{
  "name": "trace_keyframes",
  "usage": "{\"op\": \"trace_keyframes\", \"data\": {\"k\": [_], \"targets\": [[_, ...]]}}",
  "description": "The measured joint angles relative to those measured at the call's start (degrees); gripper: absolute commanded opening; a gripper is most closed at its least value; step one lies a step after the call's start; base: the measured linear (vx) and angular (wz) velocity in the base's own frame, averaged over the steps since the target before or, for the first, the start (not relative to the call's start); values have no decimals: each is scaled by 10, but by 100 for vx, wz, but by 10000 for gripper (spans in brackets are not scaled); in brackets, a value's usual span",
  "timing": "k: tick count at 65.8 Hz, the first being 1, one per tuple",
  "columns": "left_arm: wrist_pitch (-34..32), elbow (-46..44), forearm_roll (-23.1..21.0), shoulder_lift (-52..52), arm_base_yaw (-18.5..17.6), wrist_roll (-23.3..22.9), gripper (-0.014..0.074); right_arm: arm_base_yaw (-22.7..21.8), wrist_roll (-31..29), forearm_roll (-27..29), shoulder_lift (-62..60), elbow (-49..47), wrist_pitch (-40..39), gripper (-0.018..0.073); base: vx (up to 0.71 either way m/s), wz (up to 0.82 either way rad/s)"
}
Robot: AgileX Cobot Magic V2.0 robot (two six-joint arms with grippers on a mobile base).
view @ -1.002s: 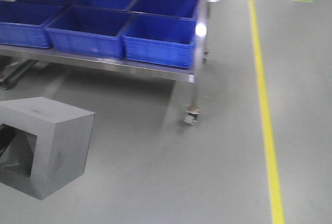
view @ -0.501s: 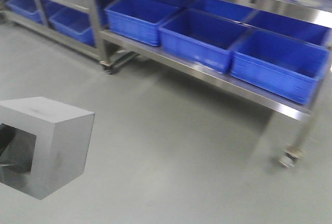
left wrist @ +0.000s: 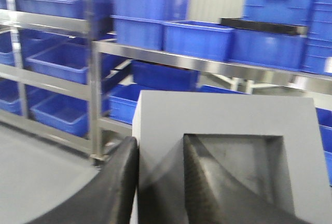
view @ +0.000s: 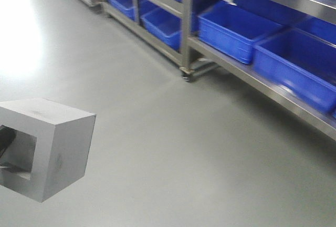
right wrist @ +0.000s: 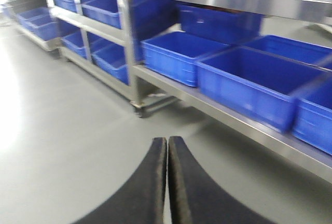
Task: Sort gray base to blue bin
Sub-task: 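Drive the base away from the table holding the gray base, then drive down the aisle and turn toward the large blue bin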
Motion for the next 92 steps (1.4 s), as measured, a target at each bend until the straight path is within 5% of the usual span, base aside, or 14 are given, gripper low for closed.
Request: {"op": "trace_keyframes", "data": {"k": [92], "targets": [[3, 0, 0, 0, 1, 0, -6, 0, 0, 0, 0, 0, 0, -5, 27, 39]]}}
